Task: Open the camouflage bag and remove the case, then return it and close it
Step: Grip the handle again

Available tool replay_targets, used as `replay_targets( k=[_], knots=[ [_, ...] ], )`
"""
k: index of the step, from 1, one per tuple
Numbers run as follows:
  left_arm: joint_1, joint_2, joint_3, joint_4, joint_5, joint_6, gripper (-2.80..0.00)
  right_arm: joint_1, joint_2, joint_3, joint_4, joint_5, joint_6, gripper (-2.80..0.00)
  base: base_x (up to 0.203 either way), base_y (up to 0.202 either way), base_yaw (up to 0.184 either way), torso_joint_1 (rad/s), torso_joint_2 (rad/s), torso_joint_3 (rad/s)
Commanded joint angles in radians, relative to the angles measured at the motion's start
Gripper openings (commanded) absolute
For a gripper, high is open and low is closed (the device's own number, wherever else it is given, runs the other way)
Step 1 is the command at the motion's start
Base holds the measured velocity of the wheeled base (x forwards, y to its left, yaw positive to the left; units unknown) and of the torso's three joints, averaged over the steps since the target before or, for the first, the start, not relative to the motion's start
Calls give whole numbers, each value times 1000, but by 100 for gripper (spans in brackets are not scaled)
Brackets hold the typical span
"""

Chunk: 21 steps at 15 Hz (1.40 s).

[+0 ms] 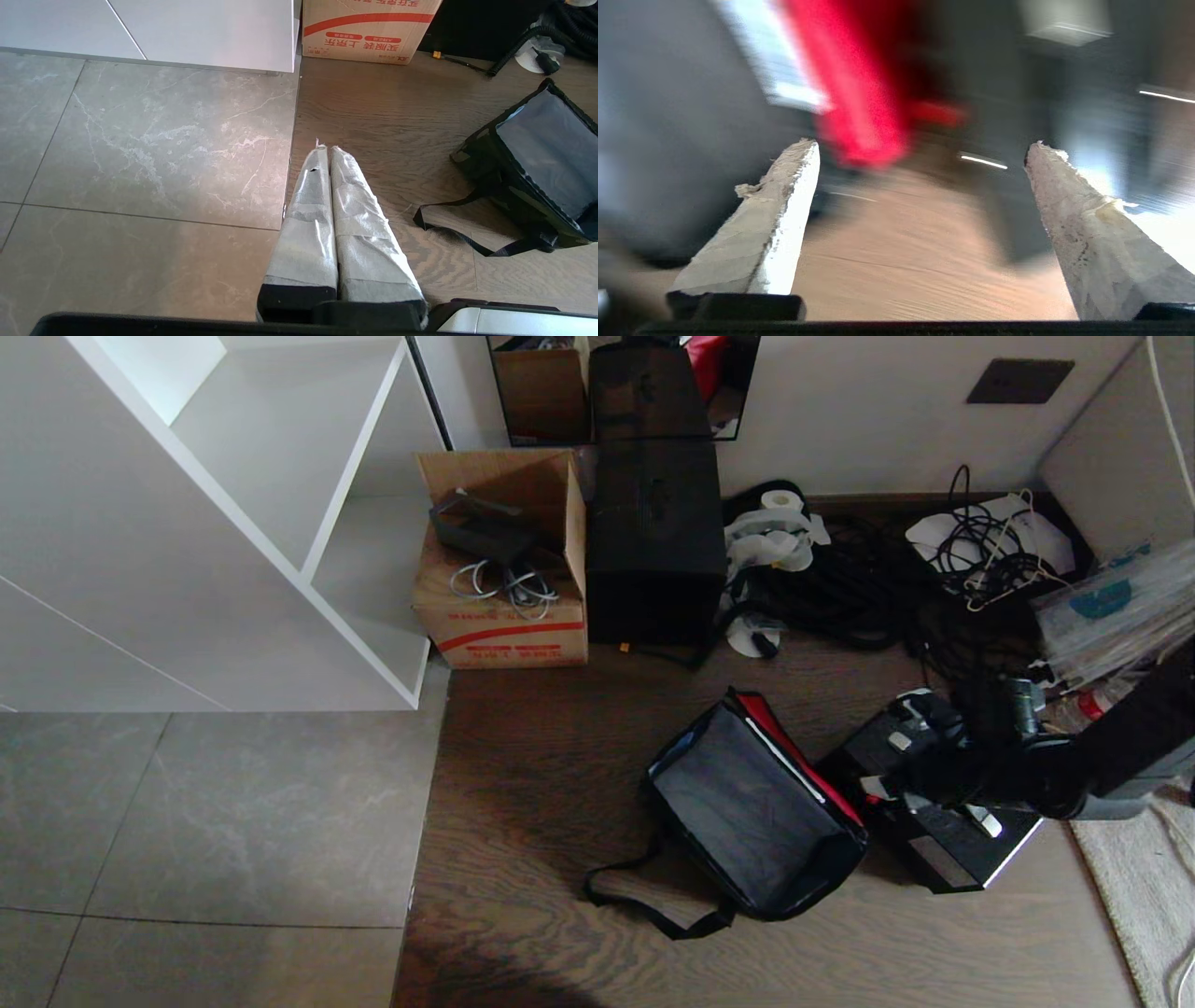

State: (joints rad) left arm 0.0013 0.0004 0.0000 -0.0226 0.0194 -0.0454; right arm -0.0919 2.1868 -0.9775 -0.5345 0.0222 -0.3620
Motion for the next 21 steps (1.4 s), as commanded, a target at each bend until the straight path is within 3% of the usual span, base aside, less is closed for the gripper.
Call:
replay_targets(
  k=[1,3,5,8,11,15,17,21],
  knots=[
    [0,0,11,0,1,-1,-280,-39,2,-5,-27,-97,-56,0,0,0,0,0,0,0],
    [0,0,11,0,1,-1,-280,-40,43,-33,-121,-226,-64,0,0,0,0,0,0,0],
    [0,0,11,0,1,-1,-280,-40,86,-56,-209,-306,-113,0,0,0,0,0,0,0],
    [0,0,11,1,1,-1,-280,-71,160,-83,-344,-325,-293,0,0,0,0,0,0,0],
    [0,0,11,0,1,-1,-280,-75,226,-112,-388,-354,-329,0,0,0,0,0,0,0],
    [0,0,11,0,1,-1,-280,-77,238,-127,-408,-371,-499,0,0,0,0,0,0,0],
    [0,0,11,1,1,-1,-280,-76,243,-136,-417,-372,-505,0,0,0,0,0,0,0],
    [0,0,11,0,1,-1,-280,-76,259,-132,-419,-552,-563,0,0,0,0,0,0,0]
  ],
)
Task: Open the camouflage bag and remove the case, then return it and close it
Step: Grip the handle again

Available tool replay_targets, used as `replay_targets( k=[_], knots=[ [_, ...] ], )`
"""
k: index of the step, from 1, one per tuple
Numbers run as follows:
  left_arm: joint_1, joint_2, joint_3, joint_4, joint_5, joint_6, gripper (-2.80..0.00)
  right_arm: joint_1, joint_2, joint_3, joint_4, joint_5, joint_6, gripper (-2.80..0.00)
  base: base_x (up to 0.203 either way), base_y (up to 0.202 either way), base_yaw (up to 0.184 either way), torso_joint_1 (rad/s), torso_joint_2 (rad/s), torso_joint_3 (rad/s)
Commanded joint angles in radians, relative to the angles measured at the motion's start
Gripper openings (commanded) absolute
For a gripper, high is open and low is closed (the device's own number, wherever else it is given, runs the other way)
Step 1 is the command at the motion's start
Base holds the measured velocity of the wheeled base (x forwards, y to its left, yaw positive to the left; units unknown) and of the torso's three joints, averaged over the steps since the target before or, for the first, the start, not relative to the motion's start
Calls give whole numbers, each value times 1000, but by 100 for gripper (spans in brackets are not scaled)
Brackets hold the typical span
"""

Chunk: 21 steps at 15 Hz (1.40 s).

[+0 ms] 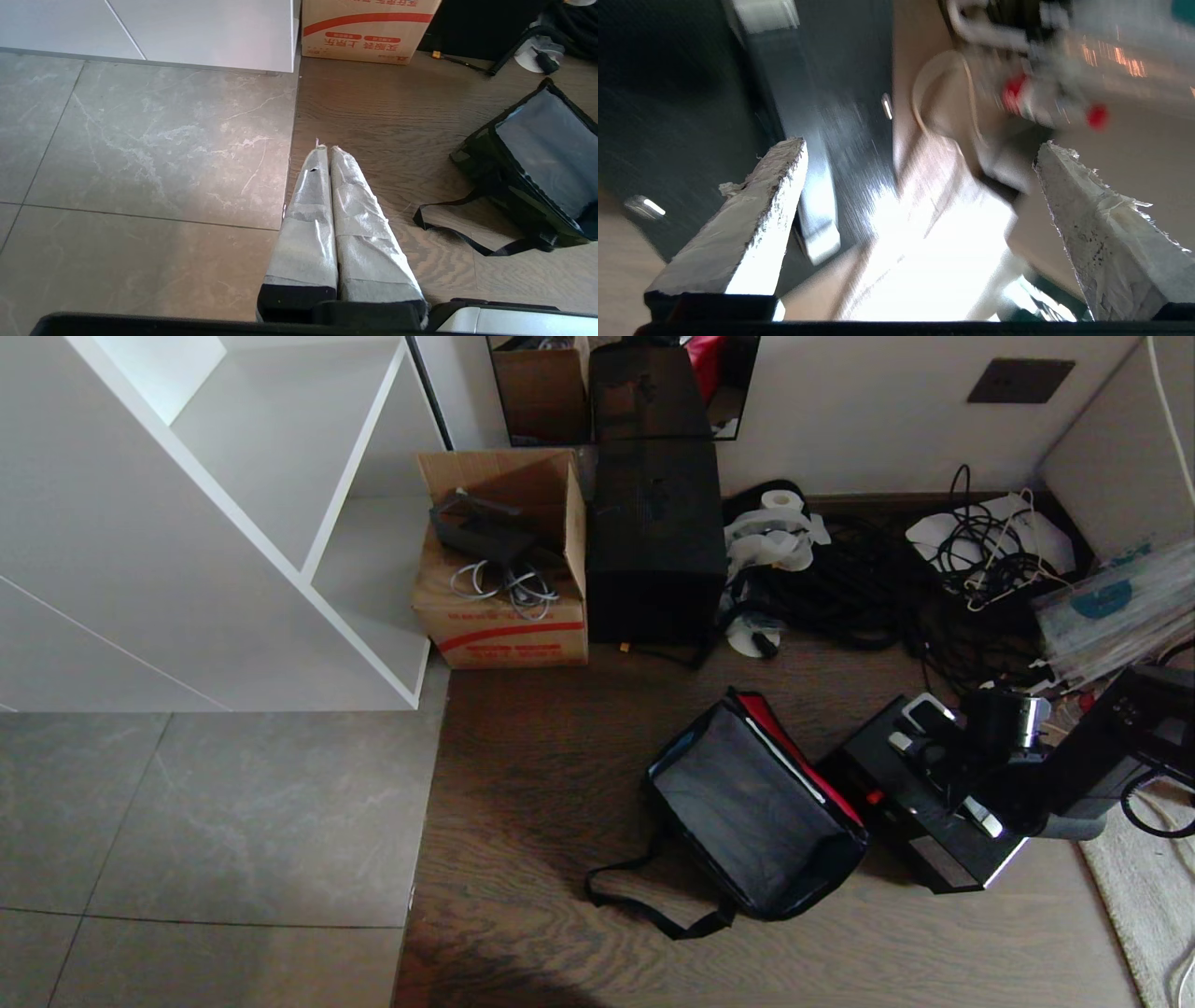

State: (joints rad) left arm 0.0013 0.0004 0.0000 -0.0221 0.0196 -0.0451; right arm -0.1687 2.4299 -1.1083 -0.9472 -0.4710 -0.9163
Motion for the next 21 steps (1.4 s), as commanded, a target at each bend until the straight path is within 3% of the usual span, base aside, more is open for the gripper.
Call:
replay_targets(
  k=[1,9,12,21],
  knots=[
    [0,0,11,-1,0,-1,-280,1,27,-10,-17,-73,-9,0,0,0,0,0,0,0],
    [0,0,11,-1,0,-1,-280,15,54,-54,25,-76,11,0,0,0,0,0,0,0],
    [0,0,11,-1,0,-1,-280,42,83,-75,41,-78,74,0,0,0,0,0,0,0],
    [0,0,11,-1,0,-1,-280,29,152,-171,41,-81,73,0,0,0,0,0,0,0]
  ],
)
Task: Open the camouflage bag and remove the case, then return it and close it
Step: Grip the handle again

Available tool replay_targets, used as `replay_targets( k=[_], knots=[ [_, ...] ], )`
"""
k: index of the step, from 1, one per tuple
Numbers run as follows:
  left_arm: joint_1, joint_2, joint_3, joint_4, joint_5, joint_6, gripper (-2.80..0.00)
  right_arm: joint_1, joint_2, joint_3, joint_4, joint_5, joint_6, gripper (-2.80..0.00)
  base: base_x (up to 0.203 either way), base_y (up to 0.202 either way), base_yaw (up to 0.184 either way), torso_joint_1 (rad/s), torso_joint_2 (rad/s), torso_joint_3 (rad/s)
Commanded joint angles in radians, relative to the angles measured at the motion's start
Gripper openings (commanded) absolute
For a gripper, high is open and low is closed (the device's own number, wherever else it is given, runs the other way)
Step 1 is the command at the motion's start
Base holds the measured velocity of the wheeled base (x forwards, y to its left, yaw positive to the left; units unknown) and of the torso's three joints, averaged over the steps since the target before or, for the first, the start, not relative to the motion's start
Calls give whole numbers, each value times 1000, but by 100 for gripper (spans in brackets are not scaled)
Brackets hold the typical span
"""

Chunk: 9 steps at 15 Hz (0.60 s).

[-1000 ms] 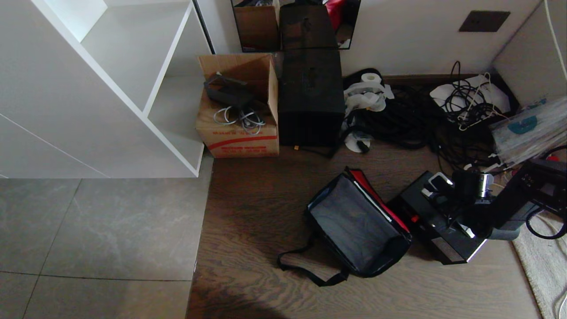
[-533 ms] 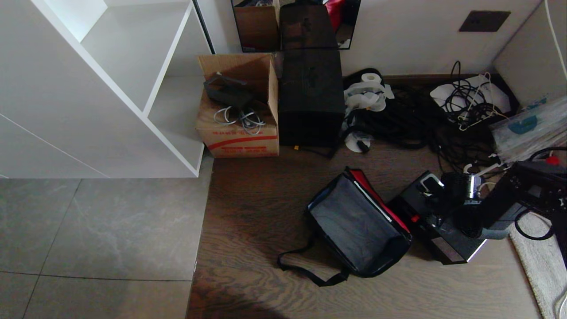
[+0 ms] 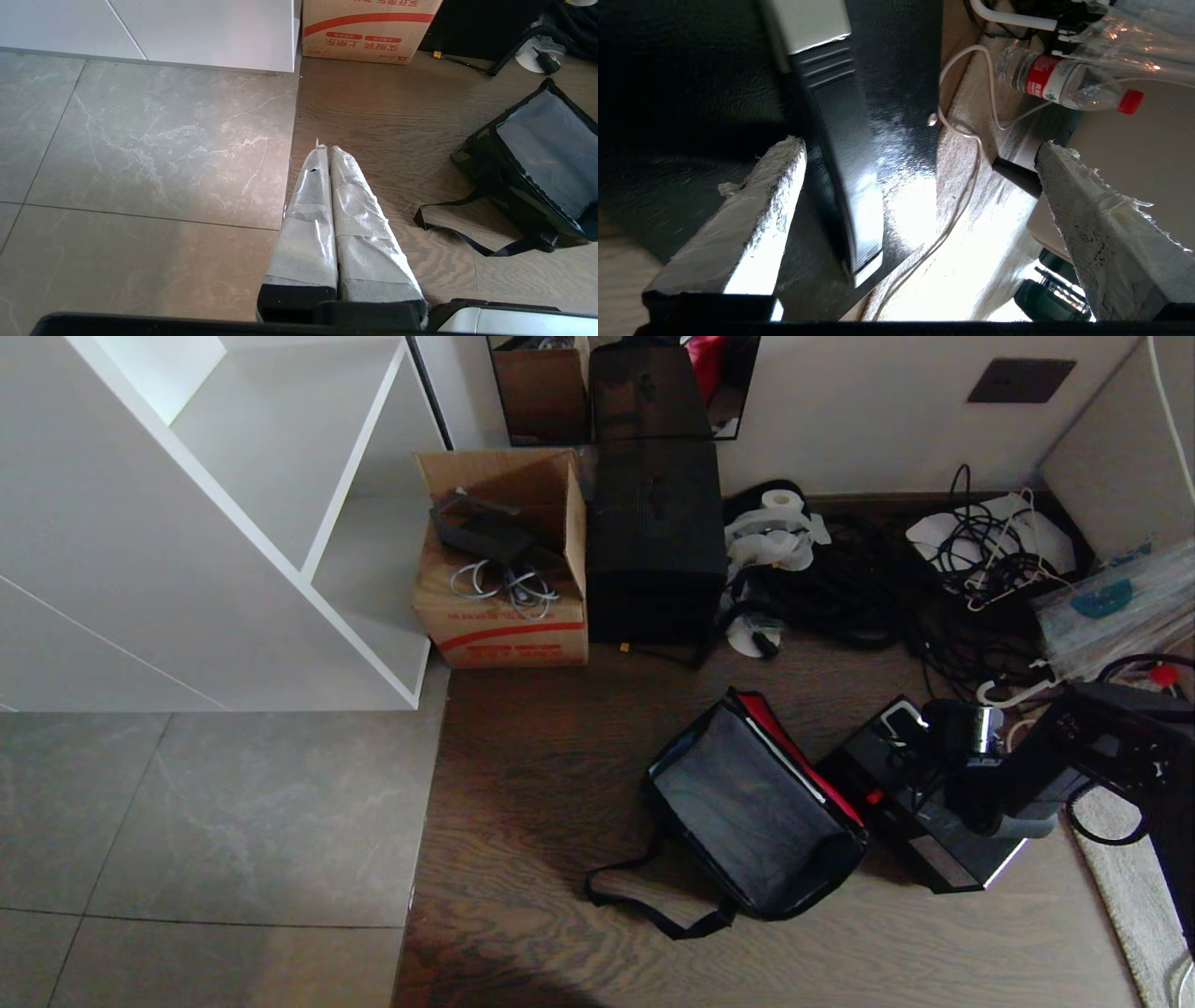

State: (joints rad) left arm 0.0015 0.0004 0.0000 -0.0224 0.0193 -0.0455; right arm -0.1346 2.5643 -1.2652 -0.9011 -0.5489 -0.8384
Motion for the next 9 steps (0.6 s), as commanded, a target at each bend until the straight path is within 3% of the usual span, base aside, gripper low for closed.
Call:
replay_targets(
  k=[1,9],
  knots=[
    [0,0,11,-1,1,0,-280,-12,25,-20,-6,-3,-8,0,0,0,0,0,0,0],
    [0,0,11,-1,1,0,-280,-55,21,-116,65,-7,-8,0,0,0,0,0,0,0]
  ],
)
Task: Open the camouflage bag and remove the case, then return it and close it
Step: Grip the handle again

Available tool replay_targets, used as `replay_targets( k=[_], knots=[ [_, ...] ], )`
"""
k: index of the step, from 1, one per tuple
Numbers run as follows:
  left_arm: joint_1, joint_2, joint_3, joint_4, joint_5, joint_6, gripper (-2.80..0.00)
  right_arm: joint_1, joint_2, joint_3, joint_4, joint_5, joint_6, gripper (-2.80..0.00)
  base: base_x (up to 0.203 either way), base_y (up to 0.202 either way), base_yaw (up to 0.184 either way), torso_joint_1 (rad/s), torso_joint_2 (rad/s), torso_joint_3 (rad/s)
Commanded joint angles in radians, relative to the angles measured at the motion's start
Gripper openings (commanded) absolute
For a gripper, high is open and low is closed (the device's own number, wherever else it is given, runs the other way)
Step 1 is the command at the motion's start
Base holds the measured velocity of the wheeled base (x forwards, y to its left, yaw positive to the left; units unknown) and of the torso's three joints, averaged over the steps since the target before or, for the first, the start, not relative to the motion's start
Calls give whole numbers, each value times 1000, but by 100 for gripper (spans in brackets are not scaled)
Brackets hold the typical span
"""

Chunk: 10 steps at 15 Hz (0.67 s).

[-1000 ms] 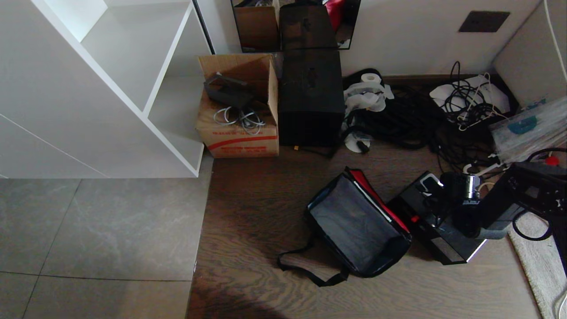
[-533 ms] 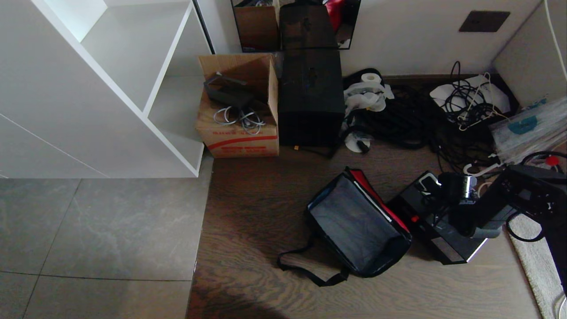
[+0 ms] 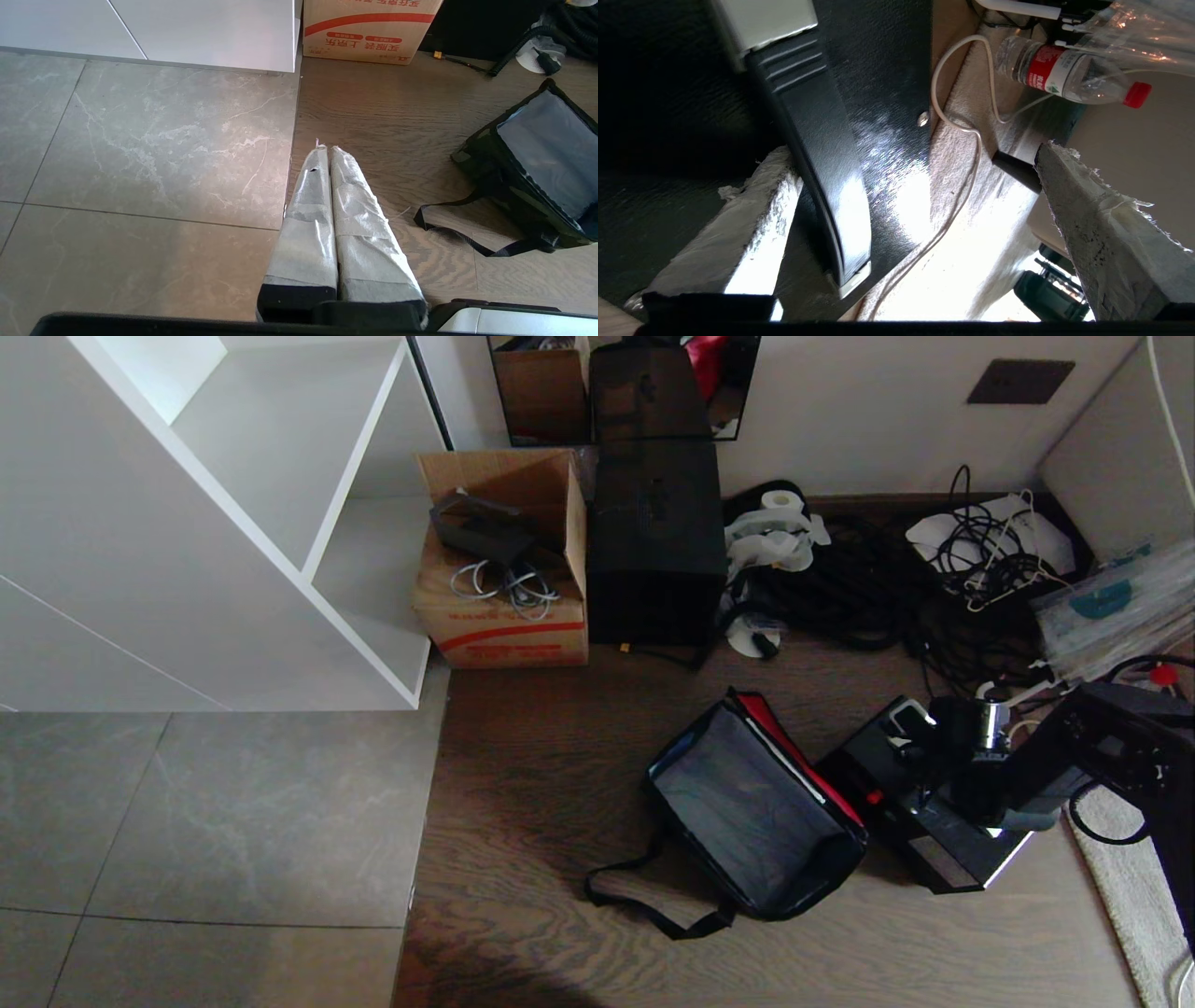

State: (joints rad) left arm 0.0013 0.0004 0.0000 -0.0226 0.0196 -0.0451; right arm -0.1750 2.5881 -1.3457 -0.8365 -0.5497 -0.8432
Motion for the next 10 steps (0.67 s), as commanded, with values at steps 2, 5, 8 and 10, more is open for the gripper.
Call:
replay_targets(
  k=[2,5,8,10],
  knots=[
    [0,0,11,0,0,-1,-280,-37,-10,-74,37,-12,-3,0,0,0,0,0,0,0],
    [0,0,11,0,0,-1,-280,-61,-11,-127,91,-15,-1,0,0,0,0,0,0,0],
    [0,0,11,0,0,-1,-280,-88,5,-211,147,-32,-1,0,0,0,0,0,0,0],
    [0,0,11,0,0,-1,-280,-103,16,-255,169,-34,1,0,0,0,0,0,0,0]
  ],
)
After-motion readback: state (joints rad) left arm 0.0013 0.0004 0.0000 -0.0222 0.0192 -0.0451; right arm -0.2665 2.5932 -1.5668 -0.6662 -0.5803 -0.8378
